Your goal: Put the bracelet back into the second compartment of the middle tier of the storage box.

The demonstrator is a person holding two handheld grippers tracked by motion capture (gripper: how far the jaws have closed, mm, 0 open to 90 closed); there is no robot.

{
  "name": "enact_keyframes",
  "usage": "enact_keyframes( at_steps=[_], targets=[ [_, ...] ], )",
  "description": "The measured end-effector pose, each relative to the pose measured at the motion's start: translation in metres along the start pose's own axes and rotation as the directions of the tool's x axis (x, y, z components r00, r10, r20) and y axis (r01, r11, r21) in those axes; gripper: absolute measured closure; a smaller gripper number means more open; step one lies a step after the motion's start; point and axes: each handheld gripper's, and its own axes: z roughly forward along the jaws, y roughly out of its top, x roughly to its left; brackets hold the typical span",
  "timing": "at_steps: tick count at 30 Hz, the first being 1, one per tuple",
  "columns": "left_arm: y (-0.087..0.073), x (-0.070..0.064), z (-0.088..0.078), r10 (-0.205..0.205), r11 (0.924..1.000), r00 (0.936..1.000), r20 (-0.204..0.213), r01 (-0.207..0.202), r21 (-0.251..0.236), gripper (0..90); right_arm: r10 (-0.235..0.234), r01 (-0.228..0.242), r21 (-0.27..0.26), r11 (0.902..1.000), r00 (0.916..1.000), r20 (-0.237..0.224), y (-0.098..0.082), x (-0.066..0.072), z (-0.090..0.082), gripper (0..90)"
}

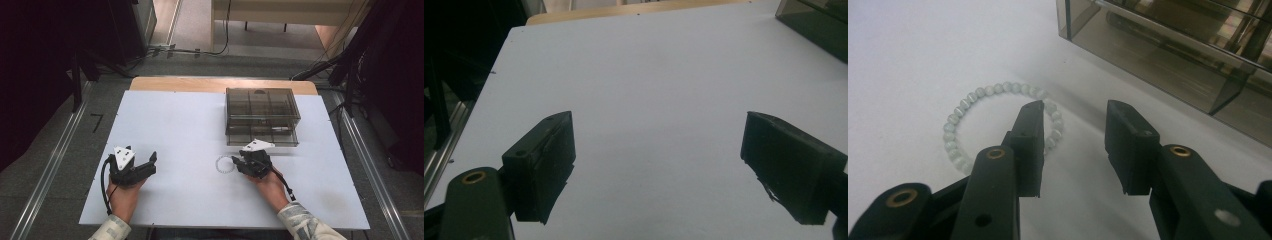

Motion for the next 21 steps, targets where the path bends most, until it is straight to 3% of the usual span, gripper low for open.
enact_keyframes(
  at_steps=[21],
  targets=[
    [0.0, -0.001, 0.002, 0.001, 1.0, 1.0, 0.003, -0.001, 0.004, 15.3, 0.0, 0.0, 0.013, 0.9999, 0.9999, -0.015, 0.003, 0.001, 0.015, 70.2]
  ],
)
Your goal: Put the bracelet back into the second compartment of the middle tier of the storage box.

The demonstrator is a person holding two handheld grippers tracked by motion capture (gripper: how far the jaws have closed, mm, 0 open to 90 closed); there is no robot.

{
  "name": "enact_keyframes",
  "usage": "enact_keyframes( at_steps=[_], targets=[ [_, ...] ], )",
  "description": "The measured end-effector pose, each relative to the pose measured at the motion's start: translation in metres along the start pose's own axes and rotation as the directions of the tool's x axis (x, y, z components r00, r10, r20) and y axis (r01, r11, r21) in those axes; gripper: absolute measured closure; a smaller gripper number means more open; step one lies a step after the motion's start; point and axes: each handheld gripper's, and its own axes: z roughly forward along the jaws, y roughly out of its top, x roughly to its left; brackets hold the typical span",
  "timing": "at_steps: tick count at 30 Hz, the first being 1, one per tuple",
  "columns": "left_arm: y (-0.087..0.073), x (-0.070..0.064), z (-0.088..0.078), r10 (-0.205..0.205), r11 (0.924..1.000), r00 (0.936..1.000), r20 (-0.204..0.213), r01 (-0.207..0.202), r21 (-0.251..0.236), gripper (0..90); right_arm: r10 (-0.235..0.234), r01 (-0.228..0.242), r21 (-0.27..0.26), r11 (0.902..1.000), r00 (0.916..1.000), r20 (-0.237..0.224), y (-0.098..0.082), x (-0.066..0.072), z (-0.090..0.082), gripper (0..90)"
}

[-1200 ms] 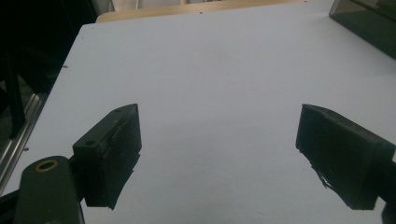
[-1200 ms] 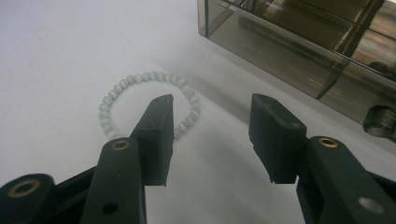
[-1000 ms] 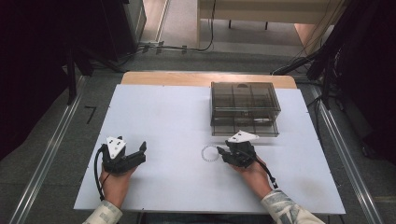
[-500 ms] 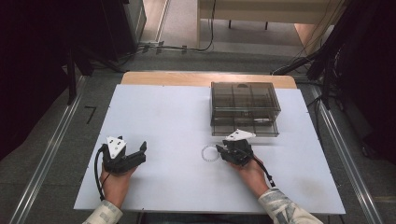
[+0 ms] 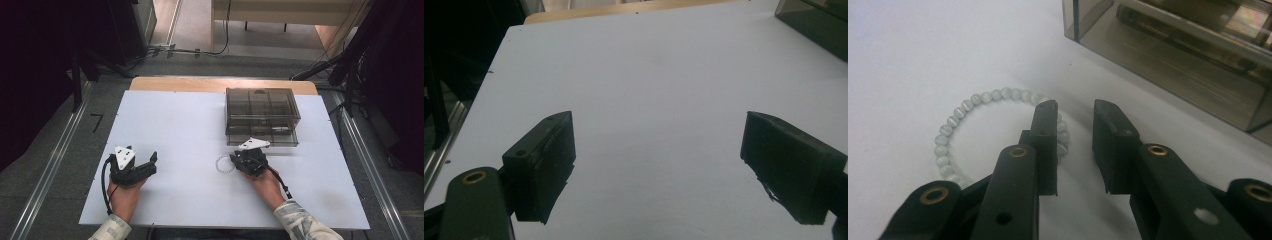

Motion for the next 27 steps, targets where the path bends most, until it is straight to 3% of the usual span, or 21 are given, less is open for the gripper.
enact_keyframes(
  at_steps=[12, 22, 27],
  targets=[
    [-0.0002, -0.0012, 0.0012, 0.001, 1.0, 1.0, -0.001, -0.001, 0.006, 15.5, -0.021, 0.021, 0.0, 0.9998, 0.9997, 0.011, -0.0001, 0.003, 0.0015, 82.0],
    [-0.0002, -0.0005, 0.0005, 0.003, 1.0, 1.0, 0.002, -0.003, 0.003, 15.9, -0.018, 0.018, 0.0, 0.9998, 0.9998, 0.005, 0.0001, 0.0029, 0.0008, 84.1],
    [-0.0002, 0.0004, 0.0001, -0.001, 1.0, 1.0, -0.001, 0.001, 0.001, 15.9, -0.03, 0.03, -0.031, 0.9991, 0.9995, -0.005, 0.0031, 0.0051, -0.0057, 84.4]
  ],
)
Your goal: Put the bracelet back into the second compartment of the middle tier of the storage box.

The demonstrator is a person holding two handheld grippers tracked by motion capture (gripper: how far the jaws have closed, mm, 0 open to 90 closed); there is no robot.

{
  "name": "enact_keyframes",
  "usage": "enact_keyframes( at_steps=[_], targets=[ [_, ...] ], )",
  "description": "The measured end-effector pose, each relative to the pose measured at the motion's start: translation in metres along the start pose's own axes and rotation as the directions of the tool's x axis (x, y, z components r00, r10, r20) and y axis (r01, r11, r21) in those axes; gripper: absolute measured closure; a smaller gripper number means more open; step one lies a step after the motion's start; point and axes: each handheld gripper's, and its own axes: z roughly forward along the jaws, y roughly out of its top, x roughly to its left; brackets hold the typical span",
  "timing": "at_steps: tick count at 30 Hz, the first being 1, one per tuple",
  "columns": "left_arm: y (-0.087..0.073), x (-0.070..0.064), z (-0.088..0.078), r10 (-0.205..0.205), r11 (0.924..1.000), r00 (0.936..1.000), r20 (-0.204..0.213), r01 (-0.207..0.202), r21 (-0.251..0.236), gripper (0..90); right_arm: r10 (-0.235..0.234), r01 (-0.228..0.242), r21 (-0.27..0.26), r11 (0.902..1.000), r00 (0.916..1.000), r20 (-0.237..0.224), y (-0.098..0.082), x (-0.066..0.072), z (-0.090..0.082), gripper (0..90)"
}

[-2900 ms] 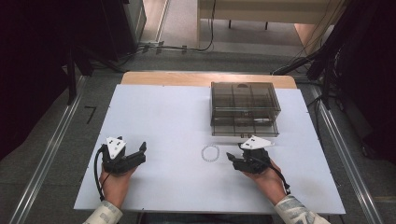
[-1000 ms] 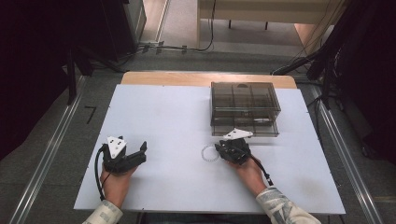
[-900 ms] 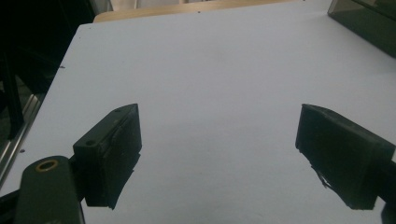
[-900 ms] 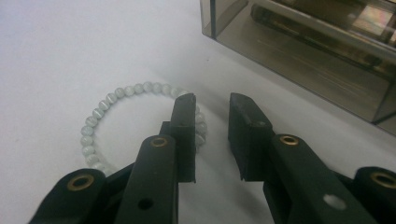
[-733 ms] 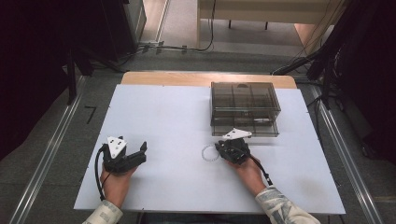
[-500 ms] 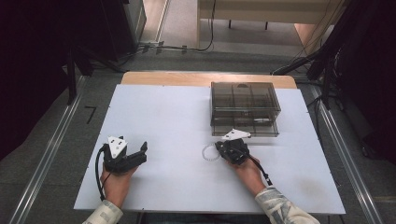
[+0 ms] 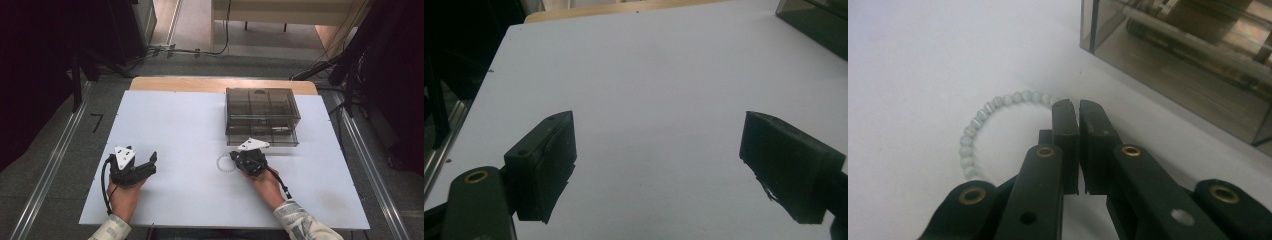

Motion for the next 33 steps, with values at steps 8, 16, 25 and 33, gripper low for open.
enact_keyframes(
  at_steps=[8, 16, 25, 33],
  targets=[
    [0.0, 0.001, -0.001, -0.004, 1.0, 1.0, 0.0, 0.004, -0.002, 15.9, 0.011, -0.012, -0.052, 0.9986, 0.9998, -0.014, 0.009, 0.0, -0.016, 84.5],
    [0.0, 0.001, -0.001, -0.003, 1.0, 1.0, -0.001, 0.003, -0.005, 15.9, 0.012, -0.015, -0.12, 0.9927, 0.9996, -0.026, 0.018, -0.001, -0.037, 84.5],
    [0.0, 0.001, -0.001, -0.002, 1.0, 1.0, -0.001, 0.002, -0.005, 16.0, 0.017, -0.019, -0.155, 0.9877, 0.9997, -0.019, 0.023, -0.004, -0.05, 84.5],
    [0.0, 0.001, -0.002, 0.0, 1.0, 1.0, -0.001, 0.0, -0.005, 15.9, 0.035, -0.037, -0.19, 0.9811, 0.9993, -0.014, 0.027, -0.01, -0.062, 84.5]
  ],
)
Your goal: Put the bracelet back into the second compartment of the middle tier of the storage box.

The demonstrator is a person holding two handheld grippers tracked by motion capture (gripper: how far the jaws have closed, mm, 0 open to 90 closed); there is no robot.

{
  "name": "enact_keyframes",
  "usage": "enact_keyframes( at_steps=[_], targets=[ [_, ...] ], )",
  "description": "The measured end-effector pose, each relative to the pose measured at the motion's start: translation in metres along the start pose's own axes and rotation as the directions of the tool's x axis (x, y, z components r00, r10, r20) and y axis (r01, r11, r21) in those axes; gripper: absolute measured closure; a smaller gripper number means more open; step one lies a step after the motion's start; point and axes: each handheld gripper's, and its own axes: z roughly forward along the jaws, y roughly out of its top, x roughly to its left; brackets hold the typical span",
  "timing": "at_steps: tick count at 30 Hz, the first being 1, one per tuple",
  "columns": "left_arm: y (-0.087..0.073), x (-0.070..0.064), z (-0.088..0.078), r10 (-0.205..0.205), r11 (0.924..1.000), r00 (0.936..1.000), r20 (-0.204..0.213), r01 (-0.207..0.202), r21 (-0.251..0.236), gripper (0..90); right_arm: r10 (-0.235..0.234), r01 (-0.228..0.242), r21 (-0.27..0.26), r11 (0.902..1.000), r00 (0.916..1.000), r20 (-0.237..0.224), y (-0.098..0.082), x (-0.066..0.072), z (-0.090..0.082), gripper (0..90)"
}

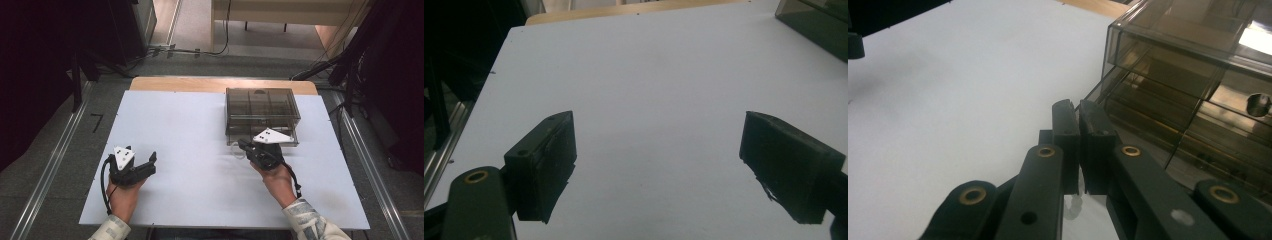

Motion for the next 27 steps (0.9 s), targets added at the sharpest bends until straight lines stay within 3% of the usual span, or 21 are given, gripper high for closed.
enact_keyframes(
  at_steps=[27],
  targets=[
    [0.0, 0.0, 0.001, 0.001, 1.0, 1.0, -0.002, -0.001, 0.005, 16.0, 0.046, -0.045, -0.08, 0.9958, 0.9988, 0.013, 0.014, -0.015, -0.018, 84.5]
  ],
)
